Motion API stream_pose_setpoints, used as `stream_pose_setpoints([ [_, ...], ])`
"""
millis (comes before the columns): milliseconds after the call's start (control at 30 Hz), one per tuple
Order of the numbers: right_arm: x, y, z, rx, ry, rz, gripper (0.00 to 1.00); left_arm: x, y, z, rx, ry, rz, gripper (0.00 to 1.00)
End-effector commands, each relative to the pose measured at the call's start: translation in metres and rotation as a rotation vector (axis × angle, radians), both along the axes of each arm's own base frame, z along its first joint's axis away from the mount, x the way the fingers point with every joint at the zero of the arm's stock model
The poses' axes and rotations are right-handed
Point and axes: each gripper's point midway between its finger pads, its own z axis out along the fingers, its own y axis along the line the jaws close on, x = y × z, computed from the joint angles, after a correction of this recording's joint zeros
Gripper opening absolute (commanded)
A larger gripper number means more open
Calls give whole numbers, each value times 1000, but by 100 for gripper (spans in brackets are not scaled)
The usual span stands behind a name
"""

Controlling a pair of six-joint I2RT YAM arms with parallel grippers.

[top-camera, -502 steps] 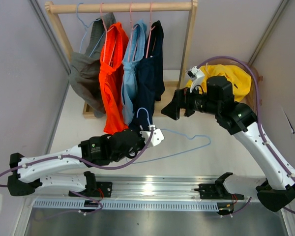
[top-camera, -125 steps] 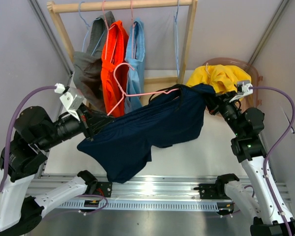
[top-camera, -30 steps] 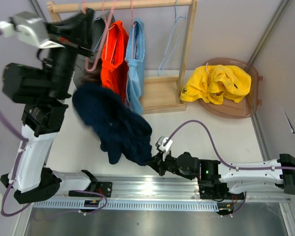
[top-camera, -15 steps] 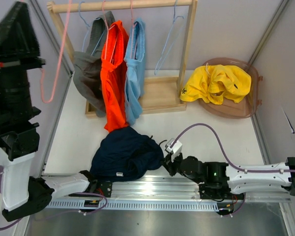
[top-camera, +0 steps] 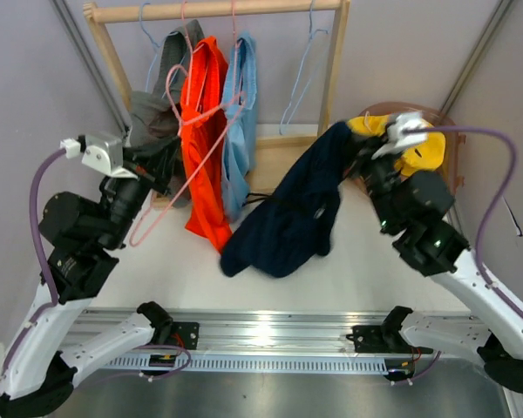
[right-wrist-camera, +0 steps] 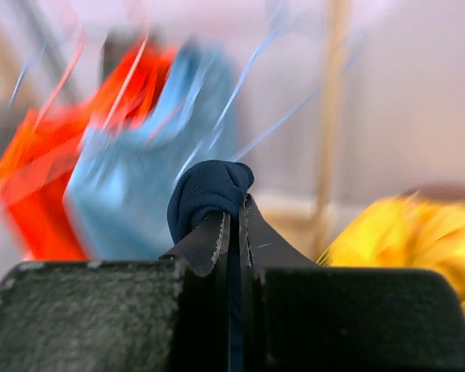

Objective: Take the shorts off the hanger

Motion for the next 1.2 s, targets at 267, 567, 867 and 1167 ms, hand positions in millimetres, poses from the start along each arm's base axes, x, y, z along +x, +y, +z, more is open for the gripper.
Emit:
stream_pose_setpoints([
  [267,83,-137,222,75,-428,-343,0,-23,-8,-100,-28,203,-127,0],
  [567,202,-221,207,87,-362,-460,0,-18,-24,-127,-9,269,-175,0],
  [867,283,-275,-2,82,2,-601,0,27,-50,-141,28,361,-131,0],
  [1167,202,-240,-131,259,261,-547,100,70,-66,-99,-29,351,-28,0],
])
